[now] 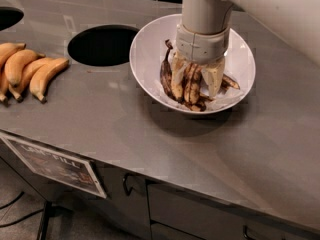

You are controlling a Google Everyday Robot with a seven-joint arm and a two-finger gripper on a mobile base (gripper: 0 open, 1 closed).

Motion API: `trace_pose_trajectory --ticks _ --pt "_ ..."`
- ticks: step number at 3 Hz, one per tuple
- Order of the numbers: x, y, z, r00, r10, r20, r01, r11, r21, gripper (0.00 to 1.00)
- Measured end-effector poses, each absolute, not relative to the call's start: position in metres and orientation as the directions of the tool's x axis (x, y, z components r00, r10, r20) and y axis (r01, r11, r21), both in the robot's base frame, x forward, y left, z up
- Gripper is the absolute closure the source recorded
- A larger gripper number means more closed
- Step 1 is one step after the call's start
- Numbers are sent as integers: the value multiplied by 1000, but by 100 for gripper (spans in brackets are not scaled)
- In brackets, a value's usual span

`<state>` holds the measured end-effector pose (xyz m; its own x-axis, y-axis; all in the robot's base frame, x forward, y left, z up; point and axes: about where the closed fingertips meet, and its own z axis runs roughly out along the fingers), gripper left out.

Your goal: Pick banana from white bowl

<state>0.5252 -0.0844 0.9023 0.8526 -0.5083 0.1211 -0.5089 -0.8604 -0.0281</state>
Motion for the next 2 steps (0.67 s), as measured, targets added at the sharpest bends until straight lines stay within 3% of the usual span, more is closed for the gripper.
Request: trace_pose_trajectory --ticks 2 --pt "522 -91 904 849 -513 124 -514 -857 -24 41"
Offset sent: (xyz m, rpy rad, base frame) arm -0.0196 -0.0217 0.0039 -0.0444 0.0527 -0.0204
